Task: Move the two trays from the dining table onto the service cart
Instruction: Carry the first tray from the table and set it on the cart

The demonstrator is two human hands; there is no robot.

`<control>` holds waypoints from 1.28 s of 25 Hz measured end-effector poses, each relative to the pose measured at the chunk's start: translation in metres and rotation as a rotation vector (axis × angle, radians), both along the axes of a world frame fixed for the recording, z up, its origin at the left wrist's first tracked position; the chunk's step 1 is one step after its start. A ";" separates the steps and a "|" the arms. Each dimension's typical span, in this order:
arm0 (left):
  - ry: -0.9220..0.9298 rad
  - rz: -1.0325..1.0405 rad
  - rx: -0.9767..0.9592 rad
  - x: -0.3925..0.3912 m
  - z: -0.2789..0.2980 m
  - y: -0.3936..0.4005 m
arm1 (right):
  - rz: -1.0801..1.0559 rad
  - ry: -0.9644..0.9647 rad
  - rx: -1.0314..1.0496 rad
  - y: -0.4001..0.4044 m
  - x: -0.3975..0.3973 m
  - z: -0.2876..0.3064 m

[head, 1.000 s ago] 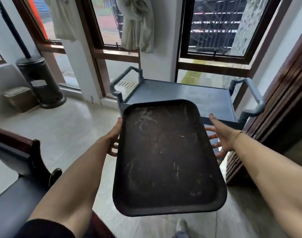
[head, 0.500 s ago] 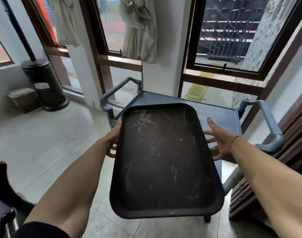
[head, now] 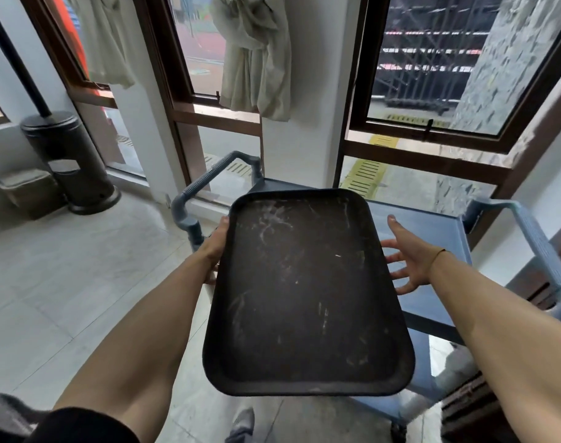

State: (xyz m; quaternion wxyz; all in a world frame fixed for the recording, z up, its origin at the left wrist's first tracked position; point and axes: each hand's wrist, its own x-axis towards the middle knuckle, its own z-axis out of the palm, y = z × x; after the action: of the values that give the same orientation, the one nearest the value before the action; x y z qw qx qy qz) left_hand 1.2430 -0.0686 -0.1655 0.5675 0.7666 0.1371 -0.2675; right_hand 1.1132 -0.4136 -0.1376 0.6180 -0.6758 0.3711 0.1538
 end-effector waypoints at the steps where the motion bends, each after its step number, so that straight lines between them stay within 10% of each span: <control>1: -0.001 -0.013 0.019 0.017 -0.004 0.001 | -0.017 0.002 0.000 0.002 0.012 -0.003; 32: 0.130 -0.420 0.148 0.346 -0.077 -0.022 | -0.396 0.189 0.141 0.039 0.243 -0.113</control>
State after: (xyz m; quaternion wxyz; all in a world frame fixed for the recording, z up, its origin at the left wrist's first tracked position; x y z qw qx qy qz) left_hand 1.5890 -0.0903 -0.2427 0.4315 0.7990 0.0301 -0.4177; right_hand 1.3560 -0.3746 -0.2507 0.6446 -0.5273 0.5410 0.1174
